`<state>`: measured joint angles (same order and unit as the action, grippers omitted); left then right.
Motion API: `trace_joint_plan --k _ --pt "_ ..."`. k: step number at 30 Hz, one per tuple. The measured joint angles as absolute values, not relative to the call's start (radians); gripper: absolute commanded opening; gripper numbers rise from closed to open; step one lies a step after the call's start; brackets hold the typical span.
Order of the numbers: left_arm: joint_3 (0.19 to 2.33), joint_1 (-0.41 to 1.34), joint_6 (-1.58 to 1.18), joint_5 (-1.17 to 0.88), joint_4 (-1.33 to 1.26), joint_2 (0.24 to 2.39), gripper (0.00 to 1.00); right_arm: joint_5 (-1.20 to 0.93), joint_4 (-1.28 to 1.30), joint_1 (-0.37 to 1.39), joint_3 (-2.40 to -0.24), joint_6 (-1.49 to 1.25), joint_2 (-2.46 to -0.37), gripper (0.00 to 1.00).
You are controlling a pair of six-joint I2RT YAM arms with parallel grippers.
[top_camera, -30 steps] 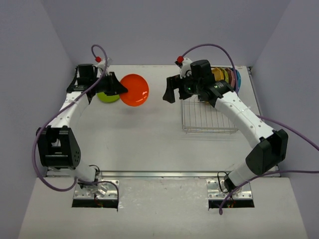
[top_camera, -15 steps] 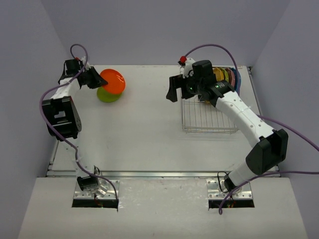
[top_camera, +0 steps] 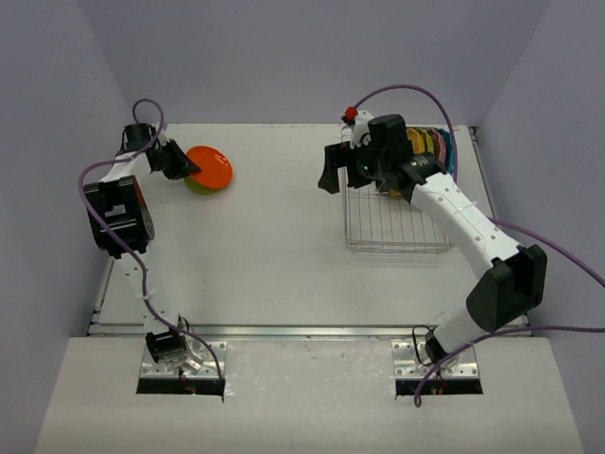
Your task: Unload the plates from the dish rack
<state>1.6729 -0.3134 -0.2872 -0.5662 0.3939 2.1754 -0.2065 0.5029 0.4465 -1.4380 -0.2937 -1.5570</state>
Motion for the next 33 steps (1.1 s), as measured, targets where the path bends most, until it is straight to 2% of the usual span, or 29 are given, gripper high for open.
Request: trace_joint_plan --k 2,8,11,17,28,33 --pt "1.680 -0.319 -0.288 -0.566 0.393 2.180 0.10 -0.212 0.503 0.447 -1.438 -0.295 -1.557 0.99" --pt "1.707 -0.325 -0.289 -0.565 0.405 2.183 0.45 -0.220 0.503 0.447 -1.438 -0.295 -1.557 0.99" --pt "1.722 -0.325 -0.282 -0.559 0.409 2.184 0.55 -0.221 0.504 0.447 -1.438 -0.295 -1.558 0.99" --pt "1.728 -0.325 -0.253 -0.498 0.428 2.183 0.60 -0.216 0.510 0.447 -1.441 -0.295 -1.566 0.99" --pt "1.730 -0.292 -0.096 -0.321 0.525 2.155 0.64 -0.126 0.528 0.447 -1.452 -0.281 -1.575 0.99" --pt "1.722 -0.246 -0.035 -0.235 0.541 2.119 0.64 -0.046 0.534 0.440 -1.459 -0.277 -1.587 0.91"
